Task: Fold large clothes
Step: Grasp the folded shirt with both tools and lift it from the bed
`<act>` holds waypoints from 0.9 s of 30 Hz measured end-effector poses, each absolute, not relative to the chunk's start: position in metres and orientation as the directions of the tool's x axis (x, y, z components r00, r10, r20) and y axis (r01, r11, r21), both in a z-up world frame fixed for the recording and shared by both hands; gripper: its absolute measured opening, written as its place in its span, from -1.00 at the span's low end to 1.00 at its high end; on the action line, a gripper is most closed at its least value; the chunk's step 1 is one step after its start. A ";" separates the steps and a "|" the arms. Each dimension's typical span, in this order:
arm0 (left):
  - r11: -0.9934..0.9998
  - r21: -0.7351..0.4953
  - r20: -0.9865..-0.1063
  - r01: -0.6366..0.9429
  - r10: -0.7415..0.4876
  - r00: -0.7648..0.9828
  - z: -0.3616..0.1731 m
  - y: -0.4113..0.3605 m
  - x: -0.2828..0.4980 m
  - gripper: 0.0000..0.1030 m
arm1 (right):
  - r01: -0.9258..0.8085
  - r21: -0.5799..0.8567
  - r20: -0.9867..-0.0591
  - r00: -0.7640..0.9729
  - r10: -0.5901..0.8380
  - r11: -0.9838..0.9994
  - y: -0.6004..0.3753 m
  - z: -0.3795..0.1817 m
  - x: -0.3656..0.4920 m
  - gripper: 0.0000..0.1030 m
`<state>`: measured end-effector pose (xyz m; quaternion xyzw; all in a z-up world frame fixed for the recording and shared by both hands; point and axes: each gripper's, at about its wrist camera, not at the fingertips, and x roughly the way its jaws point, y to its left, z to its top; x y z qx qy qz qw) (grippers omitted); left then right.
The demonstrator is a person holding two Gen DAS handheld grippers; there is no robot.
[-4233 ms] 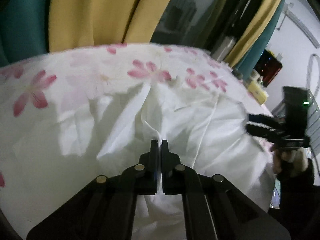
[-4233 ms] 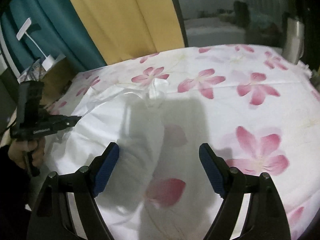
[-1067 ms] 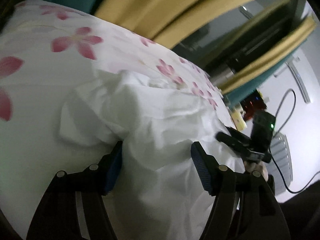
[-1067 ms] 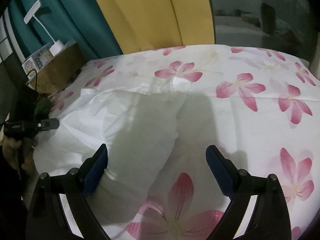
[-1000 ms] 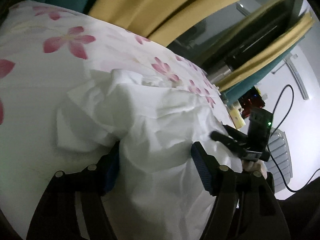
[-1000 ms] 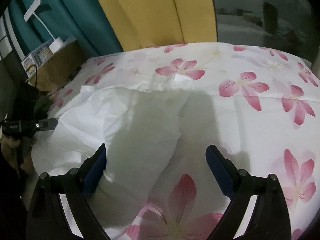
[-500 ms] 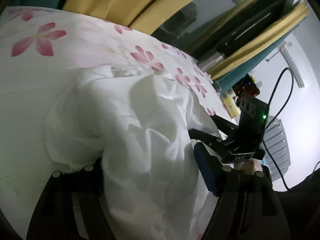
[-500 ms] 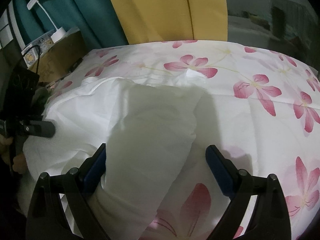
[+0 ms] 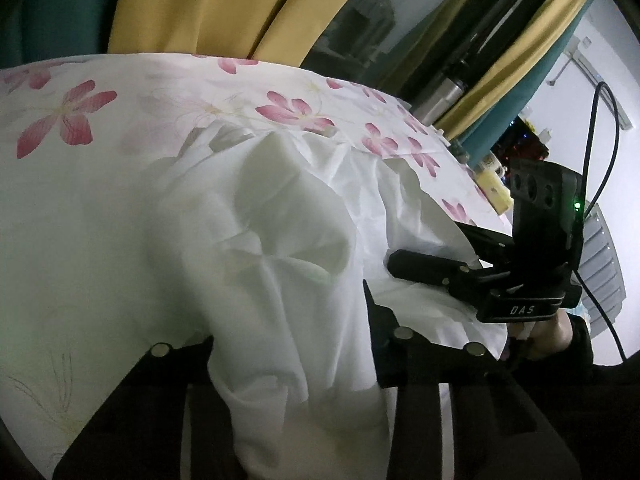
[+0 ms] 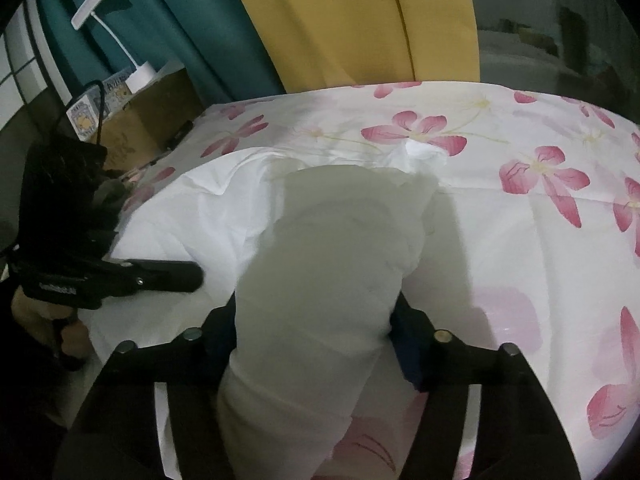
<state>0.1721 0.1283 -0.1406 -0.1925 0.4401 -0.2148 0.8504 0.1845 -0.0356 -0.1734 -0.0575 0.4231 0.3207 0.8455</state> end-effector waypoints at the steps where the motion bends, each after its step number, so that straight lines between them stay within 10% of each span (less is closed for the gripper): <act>1: 0.836 -0.512 -0.666 0.197 -0.531 0.523 -0.140 0.127 0.171 -0.35 | -0.592 0.180 -0.750 0.434 0.499 0.786 -0.036 -0.173 0.183 0.14; 27: 0.855 -0.474 -0.676 0.213 -0.508 0.534 -0.116 0.123 0.133 -0.41 | -0.685 0.098 -0.679 0.484 0.551 0.722 -0.016 -0.129 0.136 -0.24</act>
